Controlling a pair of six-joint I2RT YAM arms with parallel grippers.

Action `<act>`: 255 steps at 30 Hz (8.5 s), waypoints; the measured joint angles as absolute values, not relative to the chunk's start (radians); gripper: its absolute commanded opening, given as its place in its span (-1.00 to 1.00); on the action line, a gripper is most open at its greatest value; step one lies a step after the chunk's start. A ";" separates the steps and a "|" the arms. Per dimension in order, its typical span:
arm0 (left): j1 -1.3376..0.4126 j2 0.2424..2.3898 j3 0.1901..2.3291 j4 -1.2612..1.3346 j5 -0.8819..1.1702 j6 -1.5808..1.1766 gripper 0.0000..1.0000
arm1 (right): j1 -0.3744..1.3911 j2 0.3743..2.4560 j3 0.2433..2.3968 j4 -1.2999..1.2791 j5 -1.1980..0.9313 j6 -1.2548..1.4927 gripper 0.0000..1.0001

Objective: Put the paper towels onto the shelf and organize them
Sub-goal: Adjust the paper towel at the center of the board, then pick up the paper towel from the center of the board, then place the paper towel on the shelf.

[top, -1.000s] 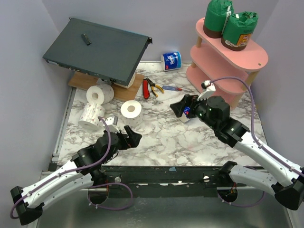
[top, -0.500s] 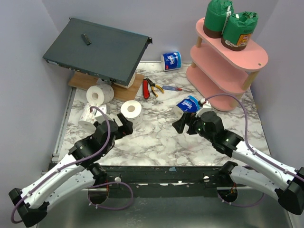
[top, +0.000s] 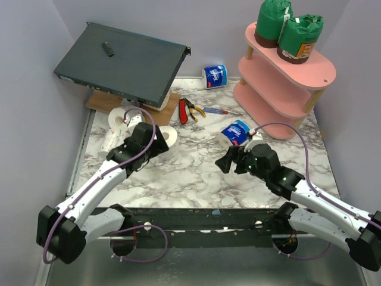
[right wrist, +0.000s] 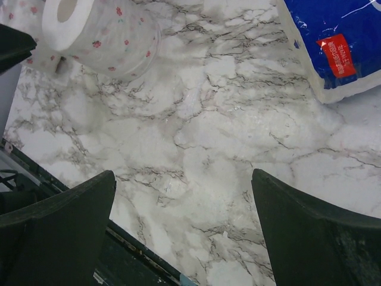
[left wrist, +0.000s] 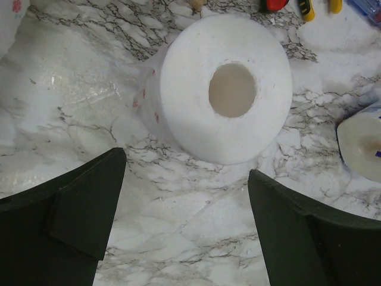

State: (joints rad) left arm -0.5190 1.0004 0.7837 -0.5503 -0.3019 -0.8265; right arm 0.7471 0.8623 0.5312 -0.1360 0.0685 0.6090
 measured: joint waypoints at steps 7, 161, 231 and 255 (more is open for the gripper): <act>-0.463 1.121 0.845 -0.503 -0.275 -0.831 0.71 | 0.747 0.825 0.514 -0.163 0.067 0.621 0.99; -0.575 0.785 0.513 -0.490 -0.186 -0.883 0.62 | 1.172 1.550 1.129 -0.488 0.355 0.295 0.11; -0.569 0.875 0.514 -0.337 0.042 -0.853 0.55 | 0.458 1.457 1.601 -0.630 0.689 0.196 -0.34; -0.569 0.886 0.502 -0.308 0.065 -0.838 0.55 | 0.346 1.509 1.615 -0.629 0.698 0.179 -0.34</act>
State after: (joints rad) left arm -0.5694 0.8860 0.5018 -0.3080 0.0647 -0.8383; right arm 0.3458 1.5089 1.6150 -0.6292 0.6983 0.1791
